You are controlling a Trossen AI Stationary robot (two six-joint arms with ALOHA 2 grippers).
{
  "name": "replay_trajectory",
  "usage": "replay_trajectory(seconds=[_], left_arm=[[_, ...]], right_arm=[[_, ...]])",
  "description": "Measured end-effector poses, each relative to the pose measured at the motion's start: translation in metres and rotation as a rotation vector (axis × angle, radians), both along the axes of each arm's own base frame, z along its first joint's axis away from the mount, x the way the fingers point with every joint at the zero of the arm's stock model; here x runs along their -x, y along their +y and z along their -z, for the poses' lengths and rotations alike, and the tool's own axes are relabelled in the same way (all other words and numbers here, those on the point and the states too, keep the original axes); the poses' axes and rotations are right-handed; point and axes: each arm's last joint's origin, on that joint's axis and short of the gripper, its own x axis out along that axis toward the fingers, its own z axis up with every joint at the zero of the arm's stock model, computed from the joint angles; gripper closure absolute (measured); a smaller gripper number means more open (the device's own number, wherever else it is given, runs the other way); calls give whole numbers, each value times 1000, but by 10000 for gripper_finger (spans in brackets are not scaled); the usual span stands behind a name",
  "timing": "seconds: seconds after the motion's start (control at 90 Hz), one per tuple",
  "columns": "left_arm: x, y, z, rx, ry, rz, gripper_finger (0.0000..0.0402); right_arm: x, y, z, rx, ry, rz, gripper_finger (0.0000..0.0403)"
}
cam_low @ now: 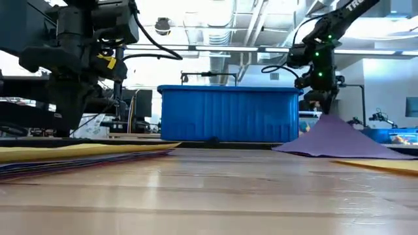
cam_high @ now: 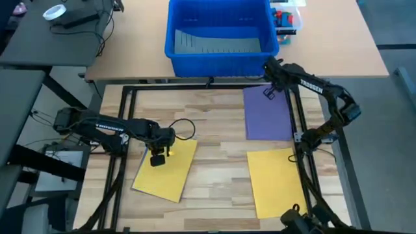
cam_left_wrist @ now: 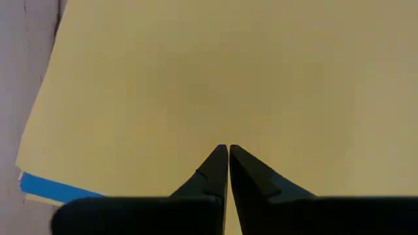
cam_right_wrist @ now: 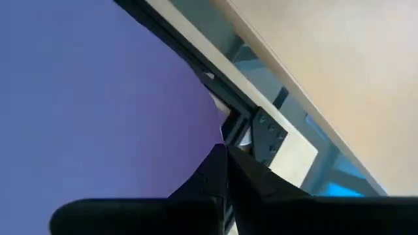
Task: Organize paper
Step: Stack the purple paper on top of the other purple paper
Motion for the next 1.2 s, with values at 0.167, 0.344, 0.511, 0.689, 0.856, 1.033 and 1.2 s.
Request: replay_trajectory(seconds=[0.167, 0.344, 0.511, 0.689, 0.856, 1.033, 1.2], left_arm=[[0, 0, 0, 1, 0, -4, 402], [0, 0, 0, 2, 1, -11, 402], [0, 0, 0, 2, 1, -13, 402], [0, 0, 0, 3, 1, -17, 402], [0, 0, 0, 3, 1, -17, 402], [-1, 0, 0, 2, -12, -14, 402], [-2, 0, 0, 8, -19, -43, 402]], right_arm=[[1, 0, 2, -5, -16, 47, 403], [4, -2, 4, -6, -36, 103, 401], [7, -4, 4, -10, -45, 122, 356], [7, -4, 2, -22, -34, 115, 290], [1, -5, -21, -33, -112, 121, 258], [-46, 8, -16, -196, -609, 85, 264], [-97, 42, 44, -367, -508, 53, 349]])
